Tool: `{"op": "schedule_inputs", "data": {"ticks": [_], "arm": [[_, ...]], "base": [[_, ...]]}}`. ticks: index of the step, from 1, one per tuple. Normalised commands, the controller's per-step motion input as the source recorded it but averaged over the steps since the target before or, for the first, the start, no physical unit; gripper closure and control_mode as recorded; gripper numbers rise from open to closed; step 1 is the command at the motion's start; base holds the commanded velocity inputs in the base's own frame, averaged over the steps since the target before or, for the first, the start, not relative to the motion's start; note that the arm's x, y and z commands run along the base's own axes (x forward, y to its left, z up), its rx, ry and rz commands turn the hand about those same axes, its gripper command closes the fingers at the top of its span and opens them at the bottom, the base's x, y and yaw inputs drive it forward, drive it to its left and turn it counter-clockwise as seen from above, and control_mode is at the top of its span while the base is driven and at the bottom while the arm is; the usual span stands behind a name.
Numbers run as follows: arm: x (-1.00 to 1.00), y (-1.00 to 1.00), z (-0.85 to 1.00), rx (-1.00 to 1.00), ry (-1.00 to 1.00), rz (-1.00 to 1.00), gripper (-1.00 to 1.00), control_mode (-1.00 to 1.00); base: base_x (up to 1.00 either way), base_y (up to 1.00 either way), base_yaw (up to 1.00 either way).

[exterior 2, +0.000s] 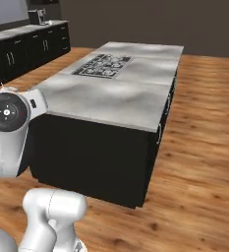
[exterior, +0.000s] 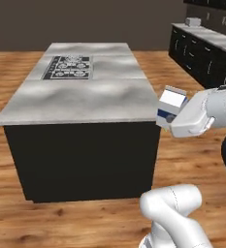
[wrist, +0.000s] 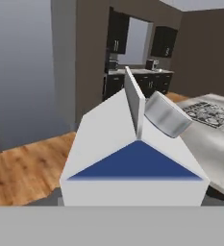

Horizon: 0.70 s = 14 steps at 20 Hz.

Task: Take a sugar cube from the saucer and place it inside the coffee. Then, grab milk from the fridge and place it next to the coffee on the counter to sweeten the coffee.

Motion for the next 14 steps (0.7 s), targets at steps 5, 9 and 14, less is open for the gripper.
{"op": "schedule_inputs", "data": {"ticks": [5,9,14], "arm": [[0.0,0.0,0.0,0.0,0.0,0.0,1.0,1.0],[0.0,0.0,0.0,0.0,0.0,0.0,1.0,1.0],[0.0,0.0,0.0,0.0,0.0,0.0,1.0,1.0]], "base": [[0.6,1.0,0.37],[1.0,1.0,0.15],[1.0,1.0,0.01]]}}
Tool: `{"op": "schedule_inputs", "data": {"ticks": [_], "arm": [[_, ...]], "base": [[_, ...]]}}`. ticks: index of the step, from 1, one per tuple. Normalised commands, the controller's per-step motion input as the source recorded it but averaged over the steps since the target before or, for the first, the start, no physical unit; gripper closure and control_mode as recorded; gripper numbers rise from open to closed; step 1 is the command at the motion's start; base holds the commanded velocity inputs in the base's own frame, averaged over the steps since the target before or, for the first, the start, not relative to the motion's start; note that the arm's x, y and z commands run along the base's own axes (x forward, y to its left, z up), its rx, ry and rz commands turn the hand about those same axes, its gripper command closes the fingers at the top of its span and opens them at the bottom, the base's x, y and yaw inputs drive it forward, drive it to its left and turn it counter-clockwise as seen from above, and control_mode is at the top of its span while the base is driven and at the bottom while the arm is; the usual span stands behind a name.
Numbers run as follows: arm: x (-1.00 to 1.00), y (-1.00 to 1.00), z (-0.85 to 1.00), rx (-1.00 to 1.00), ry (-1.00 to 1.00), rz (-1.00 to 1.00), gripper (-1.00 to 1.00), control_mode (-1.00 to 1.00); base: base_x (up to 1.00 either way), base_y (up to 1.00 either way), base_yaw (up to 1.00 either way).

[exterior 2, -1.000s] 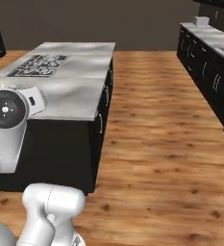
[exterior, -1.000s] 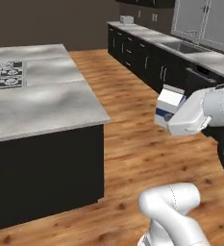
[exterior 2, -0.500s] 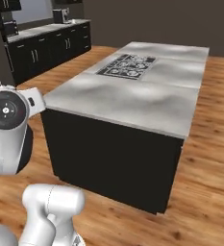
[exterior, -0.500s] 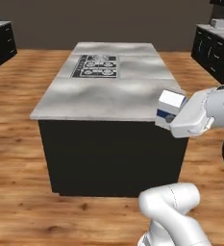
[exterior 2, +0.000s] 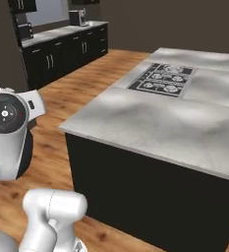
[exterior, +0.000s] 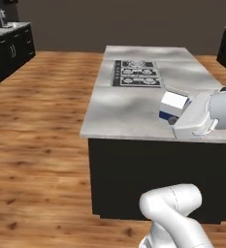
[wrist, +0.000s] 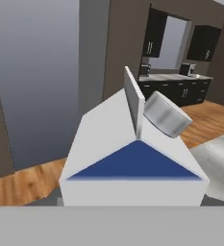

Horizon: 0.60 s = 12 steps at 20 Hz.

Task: Take a sugar cube from the saucer and place it inside the coffee. Then, grab milk from the fridge and place it next to the coffee on the counter to sweeten the coffee.

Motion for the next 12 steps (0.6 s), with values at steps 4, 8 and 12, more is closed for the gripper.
{"op": "schedule_inputs", "data": {"ticks": [4,8,12], "arm": [[0.0,0.0,0.0,0.0,0.0,0.0,1.0,1.0],[0.0,0.0,0.0,0.0,0.0,0.0,1.0,1.0],[0.0,0.0,0.0,0.0,0.0,0.0,1.0,1.0]], "base": [[1.0,1.0,-0.01],[0.95,1.0,-0.06],[0.67,1.0,-0.08]]}}
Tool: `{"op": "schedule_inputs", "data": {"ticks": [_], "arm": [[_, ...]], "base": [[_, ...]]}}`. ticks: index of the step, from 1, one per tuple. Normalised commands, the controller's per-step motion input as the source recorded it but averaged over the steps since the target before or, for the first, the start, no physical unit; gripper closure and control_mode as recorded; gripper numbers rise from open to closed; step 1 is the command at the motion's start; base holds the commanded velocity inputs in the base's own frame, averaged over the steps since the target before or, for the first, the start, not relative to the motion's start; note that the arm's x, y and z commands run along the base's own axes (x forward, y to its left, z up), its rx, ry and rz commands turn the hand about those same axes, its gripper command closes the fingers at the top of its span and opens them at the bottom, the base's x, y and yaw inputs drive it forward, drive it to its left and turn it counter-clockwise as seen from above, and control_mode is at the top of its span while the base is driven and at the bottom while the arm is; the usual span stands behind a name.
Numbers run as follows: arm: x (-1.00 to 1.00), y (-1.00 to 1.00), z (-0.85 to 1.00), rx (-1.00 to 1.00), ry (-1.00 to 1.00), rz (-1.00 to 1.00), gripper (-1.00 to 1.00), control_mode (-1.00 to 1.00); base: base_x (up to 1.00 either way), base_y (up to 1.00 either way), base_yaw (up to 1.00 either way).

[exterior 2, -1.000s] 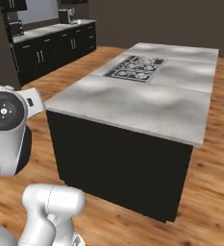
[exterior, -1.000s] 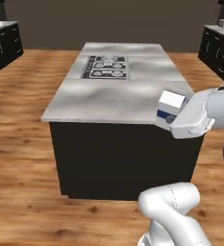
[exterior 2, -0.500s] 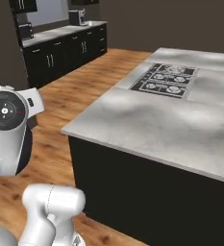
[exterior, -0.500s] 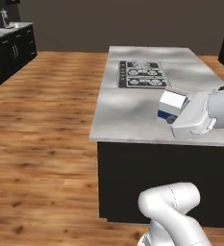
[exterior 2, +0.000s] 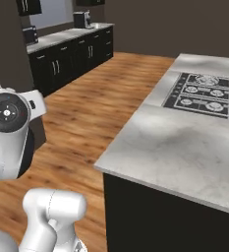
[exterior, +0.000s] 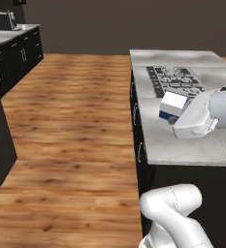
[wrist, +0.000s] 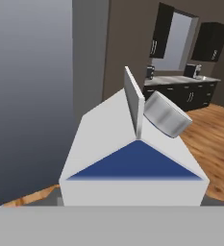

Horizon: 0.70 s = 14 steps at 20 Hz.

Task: Take a sugar cube from the saucer and place it inside the coffee. Then, grab milk from the fridge and place it next to the coffee on the counter to sweeten the coffee.

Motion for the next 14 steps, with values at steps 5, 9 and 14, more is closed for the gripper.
{"op": "schedule_inputs", "data": {"ticks": [5,9,14], "arm": [[0.0,0.0,0.0,0.0,0.0,0.0,1.0,1.0],[0.0,0.0,0.0,0.0,0.0,0.0,1.0,1.0],[0.0,0.0,0.0,0.0,0.0,0.0,1.0,1.0]], "base": [[0.58,1.0,-0.06],[0.97,1.0,-0.12],[1.0,0.98,-0.15]]}}
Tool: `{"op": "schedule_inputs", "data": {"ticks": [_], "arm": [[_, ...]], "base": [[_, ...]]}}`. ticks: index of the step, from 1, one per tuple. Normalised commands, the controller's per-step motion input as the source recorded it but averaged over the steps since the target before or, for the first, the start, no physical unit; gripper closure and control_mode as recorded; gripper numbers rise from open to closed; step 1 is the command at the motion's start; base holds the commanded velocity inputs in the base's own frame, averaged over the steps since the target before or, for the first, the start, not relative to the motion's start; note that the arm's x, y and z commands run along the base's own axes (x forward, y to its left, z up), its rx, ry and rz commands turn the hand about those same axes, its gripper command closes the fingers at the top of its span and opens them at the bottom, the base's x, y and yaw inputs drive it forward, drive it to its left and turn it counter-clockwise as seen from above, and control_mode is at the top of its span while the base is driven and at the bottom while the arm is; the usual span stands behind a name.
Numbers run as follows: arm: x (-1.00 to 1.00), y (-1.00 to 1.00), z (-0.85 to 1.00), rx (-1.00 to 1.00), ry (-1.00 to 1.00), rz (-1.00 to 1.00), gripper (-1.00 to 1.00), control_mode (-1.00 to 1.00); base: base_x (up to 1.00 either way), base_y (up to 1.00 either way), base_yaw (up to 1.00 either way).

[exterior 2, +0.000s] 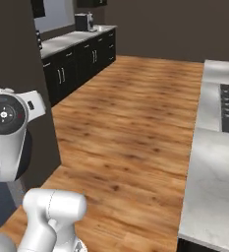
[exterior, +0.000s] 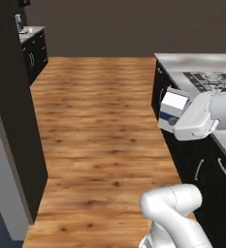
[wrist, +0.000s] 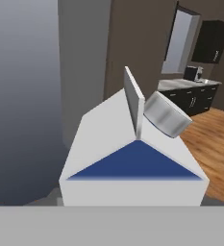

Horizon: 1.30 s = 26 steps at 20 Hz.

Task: Take a sugar cube from the saucer and place it inside the coffee. Then, grab milk from the fridge and place it next to the coffee on the counter to sweeten the coffee.

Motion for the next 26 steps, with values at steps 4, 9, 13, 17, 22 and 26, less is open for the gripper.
{"op": "schedule_inputs", "data": {"ticks": [4,9,13,17,22,26], "arm": [[0.0,0.0,0.0,0.0,0.0,0.0,1.0,1.0],[0.0,0.0,0.0,0.0,0.0,0.0,1.0,1.0],[0.0,0.0,0.0,0.0,0.0,0.0,1.0,1.0],[0.0,0.0,0.0,0.0,0.0,0.0,1.0,1.0],[0.0,0.0,0.0,0.0,0.0,0.0,1.0,1.0],[0.0,0.0,0.0,0.0,0.0,0.0,1.0,1.0]], "base": [[1.0,0.71,-0.06],[1.0,-0.03,0.0],[1.0,-0.67,0.09],[1.0,-0.24,0.17],[1.0,-0.53,0.23],[1.0,-0.57,0.23]]}}
